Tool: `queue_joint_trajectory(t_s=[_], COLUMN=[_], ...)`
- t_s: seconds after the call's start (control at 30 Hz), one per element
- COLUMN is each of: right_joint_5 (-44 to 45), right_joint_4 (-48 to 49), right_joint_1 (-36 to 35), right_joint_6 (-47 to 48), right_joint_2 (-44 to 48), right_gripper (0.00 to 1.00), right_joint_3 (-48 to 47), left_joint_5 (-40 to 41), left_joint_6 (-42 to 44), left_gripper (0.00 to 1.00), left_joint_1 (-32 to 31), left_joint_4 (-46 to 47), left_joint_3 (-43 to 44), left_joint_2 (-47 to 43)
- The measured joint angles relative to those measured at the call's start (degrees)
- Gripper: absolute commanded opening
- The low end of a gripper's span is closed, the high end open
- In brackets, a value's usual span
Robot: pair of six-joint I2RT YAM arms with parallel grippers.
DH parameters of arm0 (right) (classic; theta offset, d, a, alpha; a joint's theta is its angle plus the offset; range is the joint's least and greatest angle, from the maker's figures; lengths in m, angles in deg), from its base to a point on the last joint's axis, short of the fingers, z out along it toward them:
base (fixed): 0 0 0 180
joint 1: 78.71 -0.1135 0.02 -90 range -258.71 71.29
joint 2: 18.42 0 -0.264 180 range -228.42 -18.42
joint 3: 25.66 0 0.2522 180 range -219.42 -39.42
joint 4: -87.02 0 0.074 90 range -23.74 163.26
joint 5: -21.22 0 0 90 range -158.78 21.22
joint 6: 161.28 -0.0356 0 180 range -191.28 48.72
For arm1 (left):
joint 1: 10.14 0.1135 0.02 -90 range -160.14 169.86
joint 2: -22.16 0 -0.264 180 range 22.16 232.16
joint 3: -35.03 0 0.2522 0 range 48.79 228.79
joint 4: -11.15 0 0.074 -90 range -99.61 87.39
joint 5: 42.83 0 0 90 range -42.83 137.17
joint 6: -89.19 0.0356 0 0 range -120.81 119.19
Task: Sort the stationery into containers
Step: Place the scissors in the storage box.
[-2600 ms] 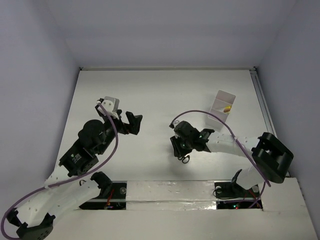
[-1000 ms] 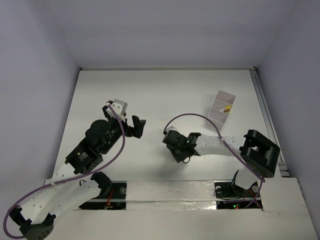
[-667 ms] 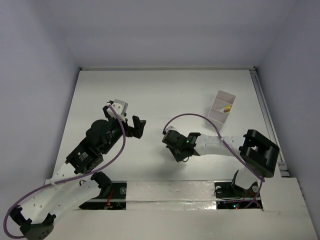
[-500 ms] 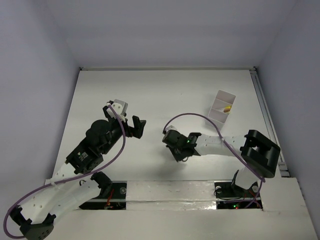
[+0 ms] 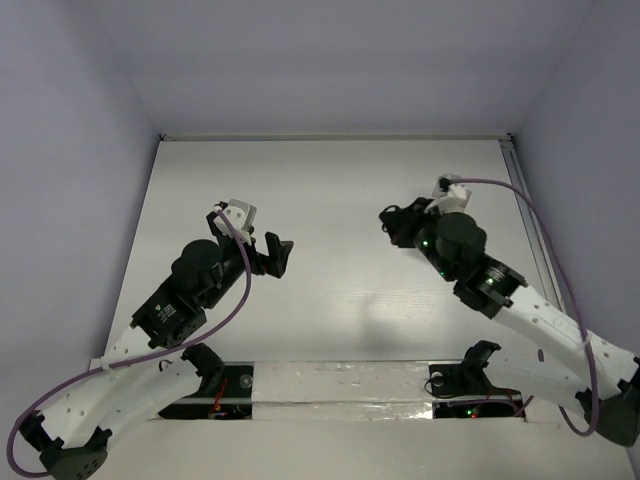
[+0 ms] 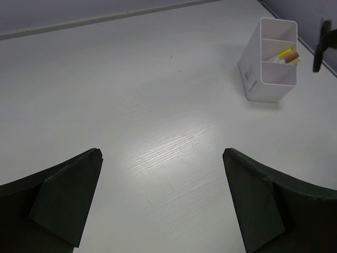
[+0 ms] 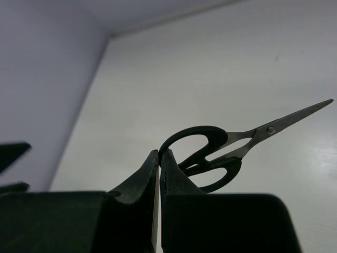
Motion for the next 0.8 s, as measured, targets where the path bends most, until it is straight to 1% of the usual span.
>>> queue_joint_trajectory(t_s=[0.13,0.3,0.37,0.5,0.57,0.63,0.8], right_joint_5=[3.4,4.5,3.0,-3.8,-6.4,-9.4,-13.9], right_joint_4=[4.9,5.8,5.8,5.9,5.9,6.1,6.9], right_joint_1=[4.1,9.4,13.3,24.3,27.6,29.3,29.7], right_joint_6=[-4.6,-10.8,-13.6,-20.3,-23.1,-25.6,-30.2], right_joint_2=[8.3,10.5,10.1,9.9,10.1,10.8,14.4], right_gripper=[0.00,0.00,0.00,0.00,0.00,0.00,0.00], right_joint_3=[3.0,5.1,6.5,12.2,14.6,16.6,18.4], left_joint_5=[-0.4,-1.1,-1.3,-1.7,-1.9,-2.1,-2.5], left_joint_6=[0.0,0.0,0.0,0.0,0.0,0.0,0.0], left_gripper=[0.99,0.99,0.99,0.99,0.99,0.99,0.99], left_joint_1=[0.0,0.0,0.0,0.0,0.0,0.0,0.0], left_joint_4=[0.3,0.4,0.6,0.8,0.8,0.9,1.0], left_joint_3=[0.0,0.0,-0.1,-0.1,-0.1,-0.1,-0.1], left_joint_2=[-0.1,-0.5,-0.8,-1.2,-1.2,-1.2,-1.2])
